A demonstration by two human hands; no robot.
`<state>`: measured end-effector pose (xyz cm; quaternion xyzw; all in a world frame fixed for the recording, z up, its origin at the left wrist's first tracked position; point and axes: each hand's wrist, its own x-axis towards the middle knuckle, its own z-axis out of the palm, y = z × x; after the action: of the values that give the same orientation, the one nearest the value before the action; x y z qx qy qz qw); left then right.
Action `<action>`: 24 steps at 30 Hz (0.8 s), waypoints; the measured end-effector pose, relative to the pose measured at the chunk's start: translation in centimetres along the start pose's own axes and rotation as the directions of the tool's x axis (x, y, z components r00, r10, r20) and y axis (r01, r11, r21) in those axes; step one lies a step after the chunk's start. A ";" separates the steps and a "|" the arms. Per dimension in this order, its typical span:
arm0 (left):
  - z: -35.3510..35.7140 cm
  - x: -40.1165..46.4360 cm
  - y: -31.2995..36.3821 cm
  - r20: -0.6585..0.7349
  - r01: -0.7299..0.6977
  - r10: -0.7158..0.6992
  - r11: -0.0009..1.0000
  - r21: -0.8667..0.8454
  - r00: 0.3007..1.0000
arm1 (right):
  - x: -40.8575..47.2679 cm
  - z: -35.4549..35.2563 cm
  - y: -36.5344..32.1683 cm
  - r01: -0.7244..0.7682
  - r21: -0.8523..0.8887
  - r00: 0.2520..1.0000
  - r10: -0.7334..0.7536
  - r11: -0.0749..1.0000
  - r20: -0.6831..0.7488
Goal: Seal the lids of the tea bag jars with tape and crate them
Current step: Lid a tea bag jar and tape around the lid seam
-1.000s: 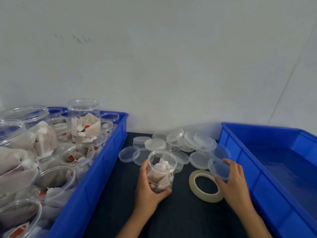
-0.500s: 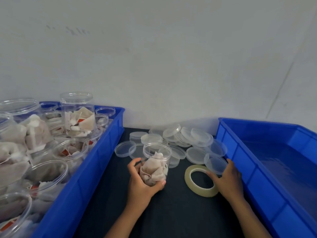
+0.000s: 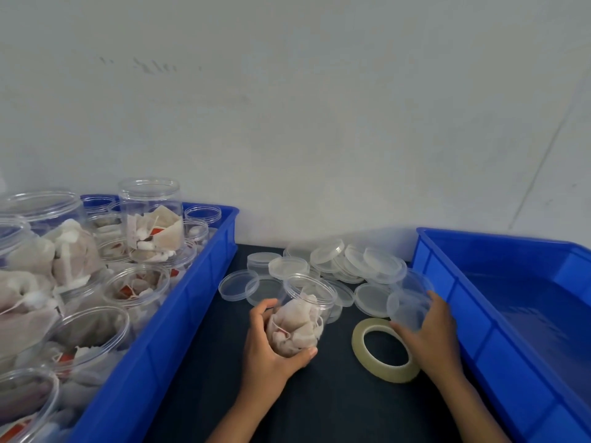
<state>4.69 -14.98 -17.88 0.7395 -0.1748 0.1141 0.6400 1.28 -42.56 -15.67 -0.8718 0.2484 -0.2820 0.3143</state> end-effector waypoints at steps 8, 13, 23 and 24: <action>-0.6 0.1 0.4 0.015 -0.020 0.021 0.998 -0.056 1.000 | -1.7 -0.8 -6.6 0.429 0.062 0.789 -0.407 0.901 0.460; -0.9 0.4 0.3 0.051 -0.023 0.027 0.997 -0.073 0.998 | -1.9 -1.5 -8.4 0.310 0.329 0.706 -0.448 0.892 0.549; -0.9 1.0 -0.4 0.085 0.045 -0.038 0.995 -0.085 0.996 | -2.4 -0.6 -9.1 -0.054 0.662 0.730 -0.423 0.748 0.537; -0.9 1.1 -0.5 0.097 0.053 -0.045 0.995 -0.083 0.994 | -2.6 -0.3 -9.3 -0.049 0.667 0.732 -0.427 0.744 0.531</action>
<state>5.93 -14.13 -17.75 0.7201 -0.1914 0.0556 0.6646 1.61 -34.82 -9.93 -0.7734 -0.0860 -0.0586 0.6254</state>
